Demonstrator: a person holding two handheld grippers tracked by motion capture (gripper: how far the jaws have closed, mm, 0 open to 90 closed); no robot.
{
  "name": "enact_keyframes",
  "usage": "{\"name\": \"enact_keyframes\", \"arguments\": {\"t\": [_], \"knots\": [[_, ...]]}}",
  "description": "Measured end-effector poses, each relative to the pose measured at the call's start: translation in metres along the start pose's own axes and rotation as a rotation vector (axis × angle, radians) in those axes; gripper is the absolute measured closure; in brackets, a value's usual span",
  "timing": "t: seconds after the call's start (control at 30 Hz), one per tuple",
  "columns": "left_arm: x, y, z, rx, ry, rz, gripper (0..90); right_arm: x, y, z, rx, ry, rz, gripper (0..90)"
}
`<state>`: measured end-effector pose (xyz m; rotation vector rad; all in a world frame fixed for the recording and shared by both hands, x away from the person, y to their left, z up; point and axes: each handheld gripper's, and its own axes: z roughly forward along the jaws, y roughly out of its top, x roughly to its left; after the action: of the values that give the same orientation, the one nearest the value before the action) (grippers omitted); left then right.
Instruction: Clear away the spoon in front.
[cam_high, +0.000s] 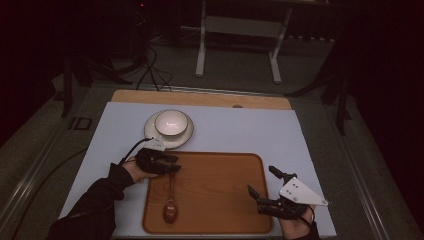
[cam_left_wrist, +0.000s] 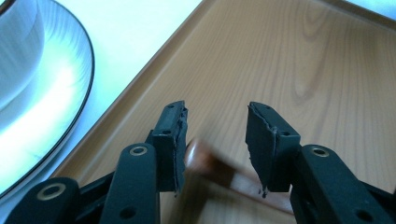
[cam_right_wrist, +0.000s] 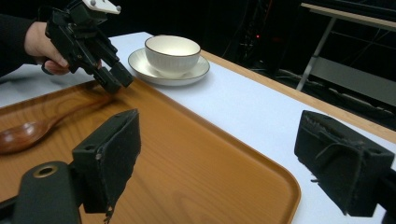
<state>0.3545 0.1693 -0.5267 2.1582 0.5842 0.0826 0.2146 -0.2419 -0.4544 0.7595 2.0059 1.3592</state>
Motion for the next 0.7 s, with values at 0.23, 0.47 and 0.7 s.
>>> {"name": "enact_keyframes", "arguments": {"t": [0.23,0.47,0.7], "knots": [[0.003,0.000,-0.005,-0.045,0.008,-0.038,57.6,0.000,0.000,0.000,0.002,-0.001,0.004,14.3],[-0.003,0.009,-0.016,-0.077,-0.013,-0.052,45.1,0.000,0.000,-0.001,-0.001,-0.004,0.002,14.3],[-0.010,0.017,-0.027,-0.113,-0.095,-0.080,15.6,0.000,0.000,-0.001,-0.002,-0.004,0.002,14.3]]}}
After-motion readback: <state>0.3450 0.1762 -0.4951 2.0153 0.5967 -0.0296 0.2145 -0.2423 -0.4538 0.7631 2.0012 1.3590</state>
